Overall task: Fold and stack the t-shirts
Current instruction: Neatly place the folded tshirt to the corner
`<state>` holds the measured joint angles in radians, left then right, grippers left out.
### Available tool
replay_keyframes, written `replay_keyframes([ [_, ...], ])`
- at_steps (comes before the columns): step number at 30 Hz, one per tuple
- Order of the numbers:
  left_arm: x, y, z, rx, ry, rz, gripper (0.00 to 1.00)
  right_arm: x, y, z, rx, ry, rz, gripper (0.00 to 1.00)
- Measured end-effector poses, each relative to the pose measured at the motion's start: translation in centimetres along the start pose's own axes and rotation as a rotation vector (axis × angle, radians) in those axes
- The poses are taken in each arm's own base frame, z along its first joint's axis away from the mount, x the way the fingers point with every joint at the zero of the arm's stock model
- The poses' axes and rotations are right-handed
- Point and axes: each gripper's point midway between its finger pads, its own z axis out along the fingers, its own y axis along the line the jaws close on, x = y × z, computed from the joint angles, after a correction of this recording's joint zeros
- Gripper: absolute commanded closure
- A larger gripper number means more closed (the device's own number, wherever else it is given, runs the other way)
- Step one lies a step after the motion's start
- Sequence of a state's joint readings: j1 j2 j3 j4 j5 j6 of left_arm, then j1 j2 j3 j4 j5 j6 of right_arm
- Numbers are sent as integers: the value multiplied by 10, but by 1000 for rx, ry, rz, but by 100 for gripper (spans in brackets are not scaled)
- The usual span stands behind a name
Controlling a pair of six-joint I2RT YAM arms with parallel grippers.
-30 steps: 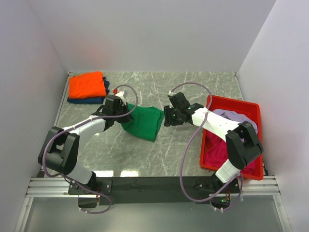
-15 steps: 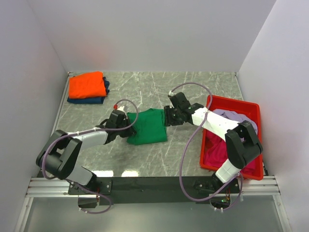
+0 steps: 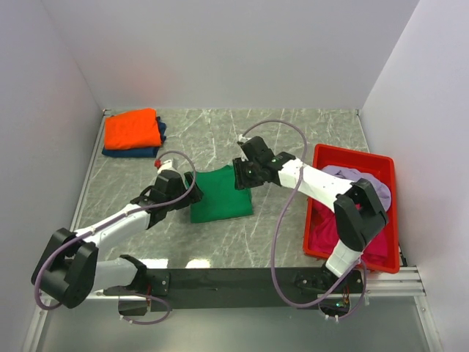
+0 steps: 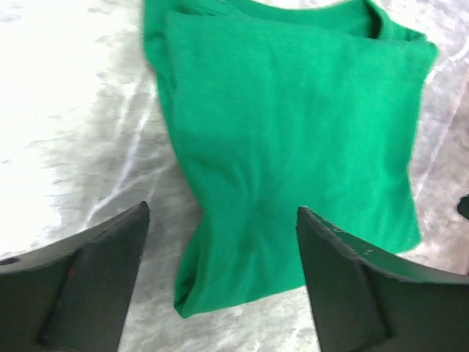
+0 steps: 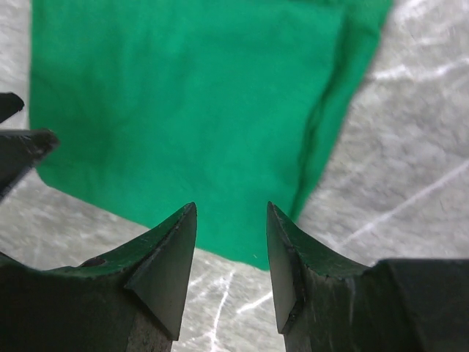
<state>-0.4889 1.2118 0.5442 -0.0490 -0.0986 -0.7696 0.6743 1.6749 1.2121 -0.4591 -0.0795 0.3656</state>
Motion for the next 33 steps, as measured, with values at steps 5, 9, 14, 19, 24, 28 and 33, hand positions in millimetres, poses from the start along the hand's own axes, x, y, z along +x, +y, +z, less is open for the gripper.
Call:
replay_keyframes([
  [5, 2, 12, 0, -44, -12, -7, 10, -5, 14, 10, -28, 10, -17, 50],
  [9, 13, 25, 8, -63, 6, -18, 10, 8, 17, 29, -37, 69, -24, 50],
  [14, 9, 22, 18, -18, -18, -42, 9, 29, 11, 51, -20, 146, -23, 50],
  [19, 8, 9, 27, 68, -28, -74, 9, 32, 10, 54, -20, 156, -22, 50],
  [24, 8, -6, 34, 152, -29, -105, 9, 34, 10, 56, -18, 160, -22, 50],
  [28, 12, -14, 35, 212, -32, -138, 10, 34, 9, 57, -17, 162, -21, 50],
  [33, 21, -36, 43, 298, -19, -158, 11, 35, 9, 59, -17, 162, -22, 50],
])
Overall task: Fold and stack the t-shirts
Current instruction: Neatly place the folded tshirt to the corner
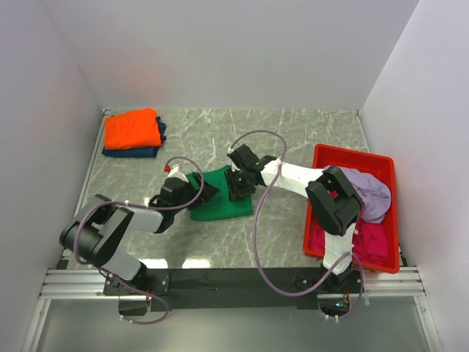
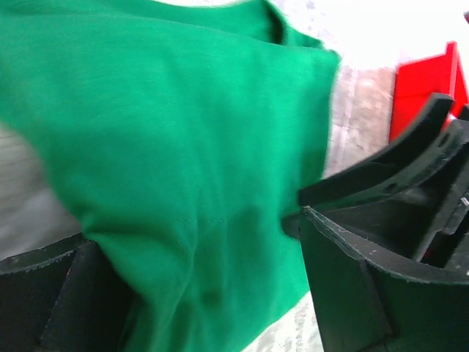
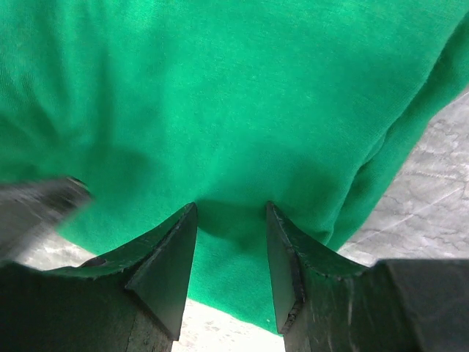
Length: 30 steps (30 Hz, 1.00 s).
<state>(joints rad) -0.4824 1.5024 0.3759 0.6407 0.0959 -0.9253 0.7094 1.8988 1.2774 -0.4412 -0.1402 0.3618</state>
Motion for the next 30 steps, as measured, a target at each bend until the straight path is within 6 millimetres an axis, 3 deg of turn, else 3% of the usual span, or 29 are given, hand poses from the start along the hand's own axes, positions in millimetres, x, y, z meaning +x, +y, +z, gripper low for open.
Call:
replay_keyframes([
  [5, 9, -18, 16, 52, 25, -4, 16, 1, 0, 1, 0, 1, -2, 50],
  [8, 8, -17, 19, 37, 25, -8, 25, 2, -1, 1, 1, 2, -1, 50],
  [11, 8, -11, 20, 2, 18, -7, 40, 2, 0, 2, 0, 1, -1, 50],
  [12, 8, -9, 20, -11, 17, -6, 51, 2, 0, 2, 0, 0, -1, 50],
  [16, 8, 4, 21, -76, 20, 12, 73, 5, -2, 3, -1, -7, -1, 50],
  [17, 8, 6, 22, -90, 23, 23, 99, 5, -2, 1, -2, -11, -2, 50],
  [25, -14, 15, 32, -163, 36, 95, 100, 13, -11, -15, 16, -30, 3, 50],
  [30, -62, 39, 30, -283, 36, 209, 100, 4, -17, -29, 18, -70, 20, 50],
])
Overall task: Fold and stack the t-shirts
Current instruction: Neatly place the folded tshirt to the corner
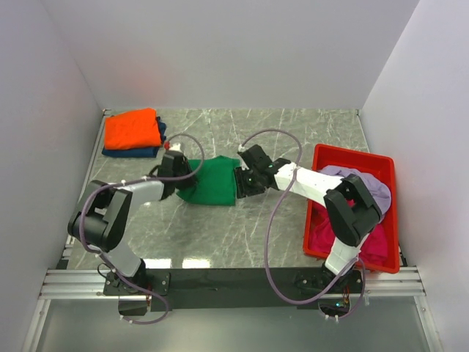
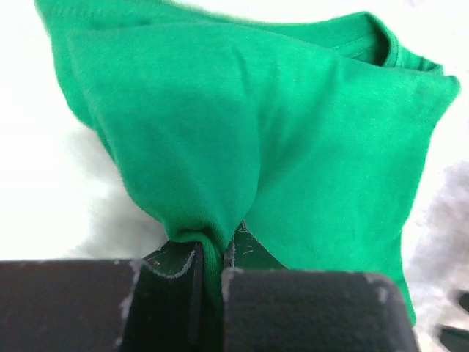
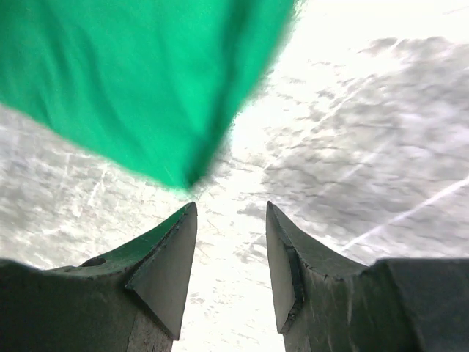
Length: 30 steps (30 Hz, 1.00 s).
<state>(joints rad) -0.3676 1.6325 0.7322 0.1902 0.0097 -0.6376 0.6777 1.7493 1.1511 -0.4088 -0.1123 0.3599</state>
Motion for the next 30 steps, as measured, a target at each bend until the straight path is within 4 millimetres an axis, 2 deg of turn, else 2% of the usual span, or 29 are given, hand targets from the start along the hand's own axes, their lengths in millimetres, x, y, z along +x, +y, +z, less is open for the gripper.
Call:
replay_keyframes([
  [4, -46, 12, 1, -57, -16, 109, 100, -12, -3, -12, -6, -43, 8, 50],
  [9, -112, 10, 0, -61, -67, 242, 100, -21, -2, -23, -19, -82, 1, 50],
  [10, -133, 7, 3, -54, -90, 275, 100, -20, -2, -24, -22, -83, 0, 50],
  [16, -180, 20, 20, -53, -91, 330, 100, -9, -8, -19, -19, -61, 0, 50],
  [20, -202, 32, 22, -53, -87, 343, 100, -3, -10, -18, -18, -49, -3, 50],
  [30, -305, 20, 11, 29, -221, 402, 100, -4, -7, -17, -33, -48, -12, 50],
])
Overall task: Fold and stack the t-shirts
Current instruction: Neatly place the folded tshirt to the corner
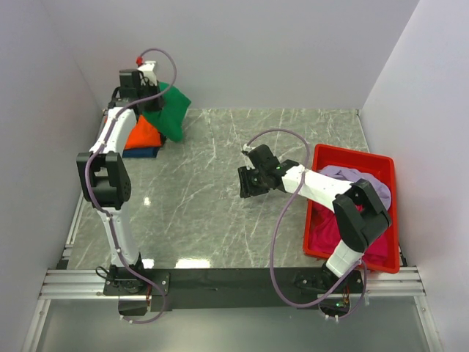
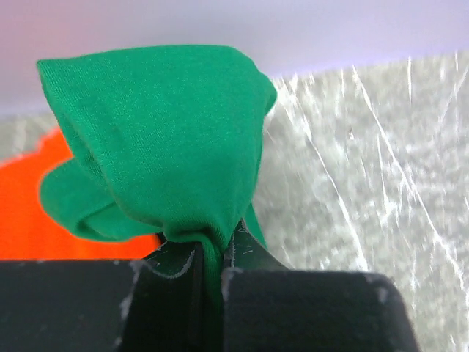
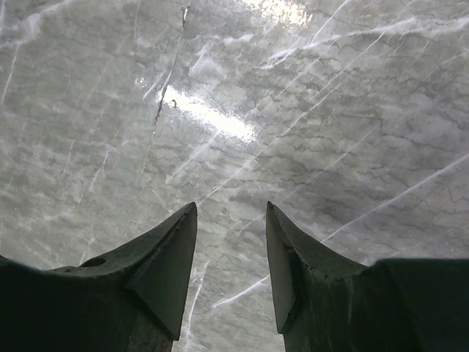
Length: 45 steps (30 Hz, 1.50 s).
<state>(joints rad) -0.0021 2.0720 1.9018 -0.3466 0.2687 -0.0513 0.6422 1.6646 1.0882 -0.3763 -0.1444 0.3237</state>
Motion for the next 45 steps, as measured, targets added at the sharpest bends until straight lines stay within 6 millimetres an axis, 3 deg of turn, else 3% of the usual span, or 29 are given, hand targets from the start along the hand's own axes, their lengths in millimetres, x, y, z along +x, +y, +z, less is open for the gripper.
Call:
replay_keyframes([
  [5, -19, 30, -5, 3, -35, -19, 100, 2, -1, 3, 4, 10, 1, 50],
  [14, 17, 102, -2, -60, 29, -142, 100, 3, -1, 4, 2, 15, -2, 50],
  [26, 19, 140, -14, -109, 23, -234, 100, 2, 4, 4, -25, 10, -4, 50],
  [37, 39, 170, -28, -154, 34, -316, 100, 6, 4, 5, -35, 18, -4, 50],
  [45, 47, 205, -40, -216, 3, -365, 100, 4, 6, 3, -44, 12, -5, 50],
])
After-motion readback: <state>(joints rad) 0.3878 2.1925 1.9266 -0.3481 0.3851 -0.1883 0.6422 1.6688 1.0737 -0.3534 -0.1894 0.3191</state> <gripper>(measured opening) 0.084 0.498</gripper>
